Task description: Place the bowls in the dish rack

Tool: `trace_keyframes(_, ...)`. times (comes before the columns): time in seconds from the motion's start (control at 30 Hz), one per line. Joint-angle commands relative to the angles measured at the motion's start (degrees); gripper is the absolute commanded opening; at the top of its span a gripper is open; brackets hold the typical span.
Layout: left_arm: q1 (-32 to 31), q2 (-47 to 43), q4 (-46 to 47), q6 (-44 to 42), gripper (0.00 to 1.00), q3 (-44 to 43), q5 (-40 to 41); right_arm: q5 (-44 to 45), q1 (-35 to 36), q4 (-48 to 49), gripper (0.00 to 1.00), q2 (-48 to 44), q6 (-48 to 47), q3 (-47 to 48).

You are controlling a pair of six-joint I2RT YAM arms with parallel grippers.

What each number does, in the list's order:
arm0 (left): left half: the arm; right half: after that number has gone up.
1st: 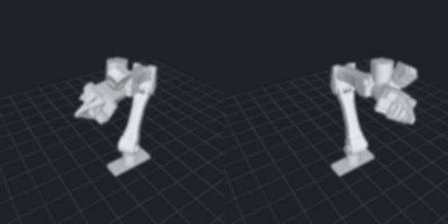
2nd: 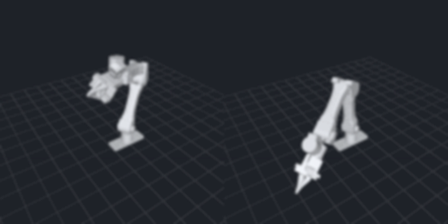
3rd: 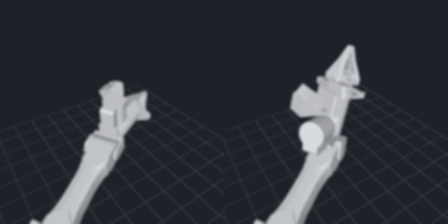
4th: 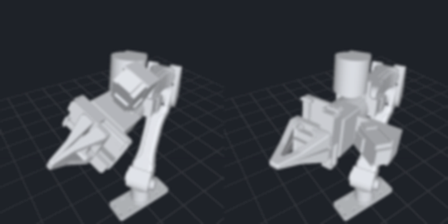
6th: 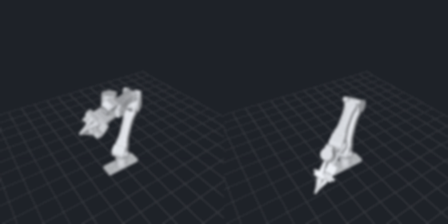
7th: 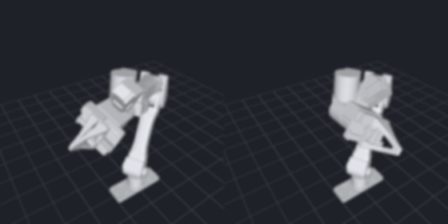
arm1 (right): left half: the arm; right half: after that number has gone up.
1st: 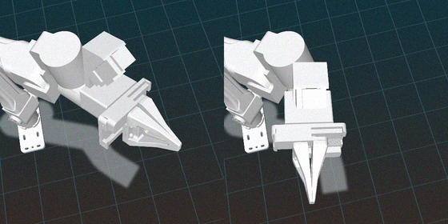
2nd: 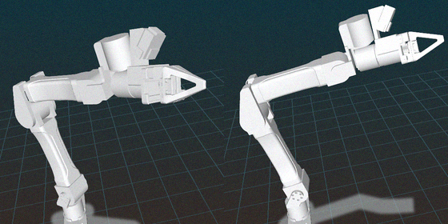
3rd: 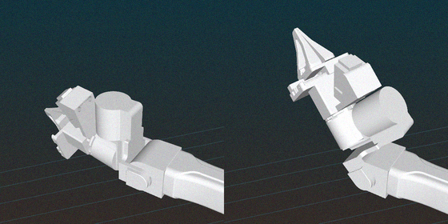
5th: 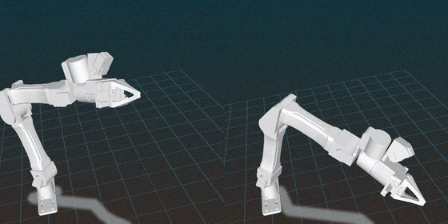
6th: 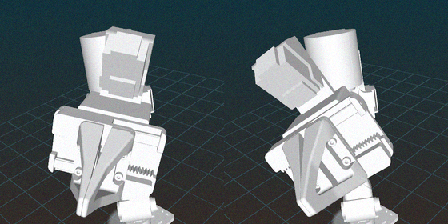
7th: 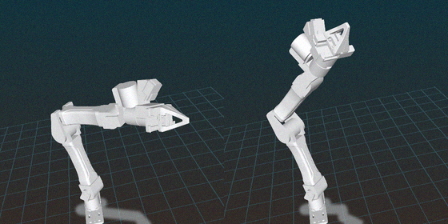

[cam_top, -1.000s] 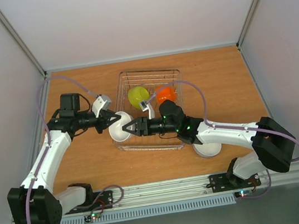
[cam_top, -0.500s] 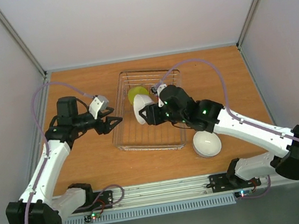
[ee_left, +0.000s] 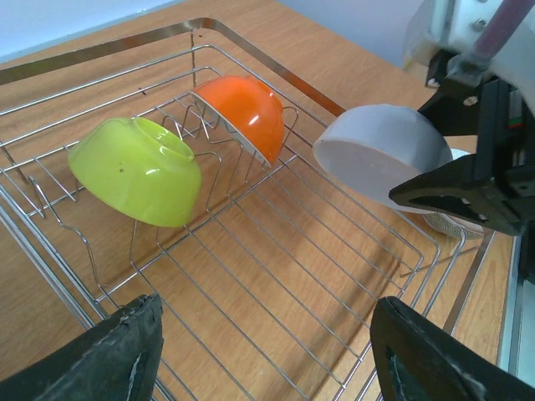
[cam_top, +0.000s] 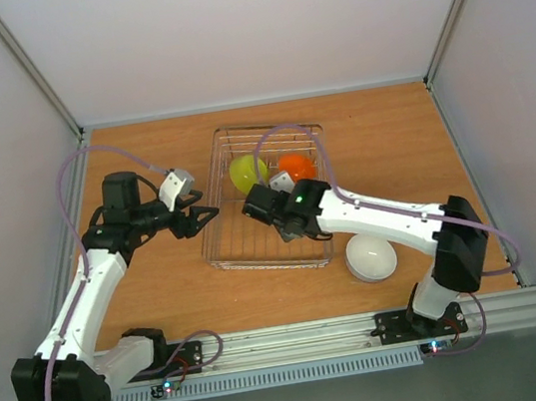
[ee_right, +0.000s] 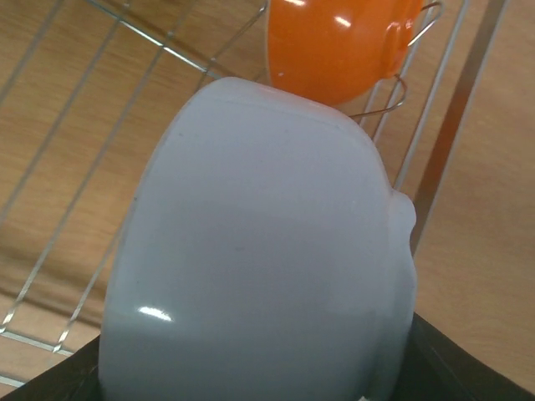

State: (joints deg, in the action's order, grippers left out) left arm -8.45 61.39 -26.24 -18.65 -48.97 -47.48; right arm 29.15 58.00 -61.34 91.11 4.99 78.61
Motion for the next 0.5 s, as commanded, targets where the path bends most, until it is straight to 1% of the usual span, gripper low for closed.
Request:
trace_keyframes(0.0,-0.08,0.14,2.32,0.12,0.68,-0.05,-0.08,10.36,1.01,-8.37,0.01,4.37,1.56,5.61)
trace_keyframes(0.2,-0.08,0.15,2.25,-0.04,0.68,-0.07,-0.33,12.04,1.63,-13.15,0.02,13.1,2.38,9.72)
trace_keyframes(0.47,-0.08,-0.04,2.25,-0.1,0.68,0.02,-0.67,11.3,2.55,-16.29,0.04,19.19,5.23,9.89)
